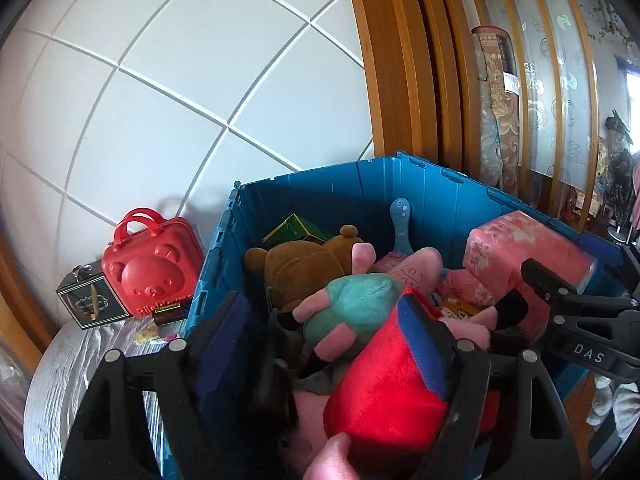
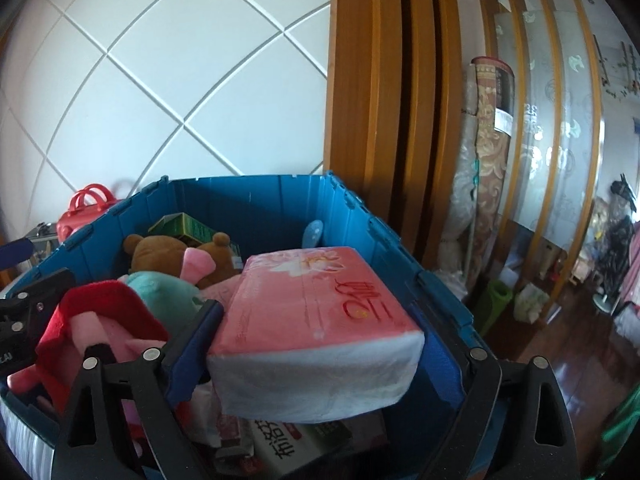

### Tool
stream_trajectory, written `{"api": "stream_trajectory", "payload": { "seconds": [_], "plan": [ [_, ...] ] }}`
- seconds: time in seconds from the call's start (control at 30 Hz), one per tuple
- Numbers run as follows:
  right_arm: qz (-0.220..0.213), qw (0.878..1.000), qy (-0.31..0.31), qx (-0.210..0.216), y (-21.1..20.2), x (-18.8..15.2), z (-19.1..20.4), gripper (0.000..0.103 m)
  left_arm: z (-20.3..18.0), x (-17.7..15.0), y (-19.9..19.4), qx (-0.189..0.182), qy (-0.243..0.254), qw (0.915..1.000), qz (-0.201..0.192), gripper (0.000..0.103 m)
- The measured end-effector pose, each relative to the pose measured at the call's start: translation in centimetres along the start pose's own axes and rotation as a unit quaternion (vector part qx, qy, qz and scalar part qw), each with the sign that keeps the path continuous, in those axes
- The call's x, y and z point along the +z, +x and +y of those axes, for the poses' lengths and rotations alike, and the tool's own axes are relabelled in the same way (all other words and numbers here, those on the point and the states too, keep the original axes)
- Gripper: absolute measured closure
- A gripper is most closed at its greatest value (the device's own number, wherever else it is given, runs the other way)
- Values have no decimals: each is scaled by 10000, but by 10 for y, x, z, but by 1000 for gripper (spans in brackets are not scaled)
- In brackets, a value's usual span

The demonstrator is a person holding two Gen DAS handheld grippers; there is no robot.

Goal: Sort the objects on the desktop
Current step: 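Carry the umbrella and tissue pack into the blue bin and open both grippers, then move both grippers back toward the tube, bottle and snack packet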

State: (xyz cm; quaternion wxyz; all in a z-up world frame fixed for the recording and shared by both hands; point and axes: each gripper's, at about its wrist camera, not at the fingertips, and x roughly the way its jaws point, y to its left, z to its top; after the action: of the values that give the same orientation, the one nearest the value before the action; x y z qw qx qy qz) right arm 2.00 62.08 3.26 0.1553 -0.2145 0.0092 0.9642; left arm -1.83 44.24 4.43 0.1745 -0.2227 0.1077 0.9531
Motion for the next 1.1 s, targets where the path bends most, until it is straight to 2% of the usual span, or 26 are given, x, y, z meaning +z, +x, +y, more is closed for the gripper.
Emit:
{"api": "stream_trajectory", "payload": {
  "seconds": [0.03, 0.07, 0.4, 0.6, 0.8, 1.1],
  "plan": [
    [-21, 10000, 12, -3, -2, 0, 1, 1, 1, 0, -2, -8, -6, 10000, -5, 25],
    [-52, 10000, 17, -6, -4, 0, 1, 0, 3, -1, -4, -9, -18, 10000, -10, 25],
    [-236, 9997, 42, -16, -35, 0, 8, 0, 28, -10, -35, -89, -248, 9994, -245, 24],
    [-682, 9974, -86, 225, -66, 10, 41, 0, 64, -18, -57, 85, -479, 9977, -481, 20],
    [-991, 9923, -253, 699, -80, 26, 103, 0, 129, -37, -64, 433, -833, 9945, -463, 19],
    [-1067, 9786, -729, 1603, -89, 41, 241, 0, 258, -80, -61, 1039, -1405, 9846, -88, 19]
  ]
}}
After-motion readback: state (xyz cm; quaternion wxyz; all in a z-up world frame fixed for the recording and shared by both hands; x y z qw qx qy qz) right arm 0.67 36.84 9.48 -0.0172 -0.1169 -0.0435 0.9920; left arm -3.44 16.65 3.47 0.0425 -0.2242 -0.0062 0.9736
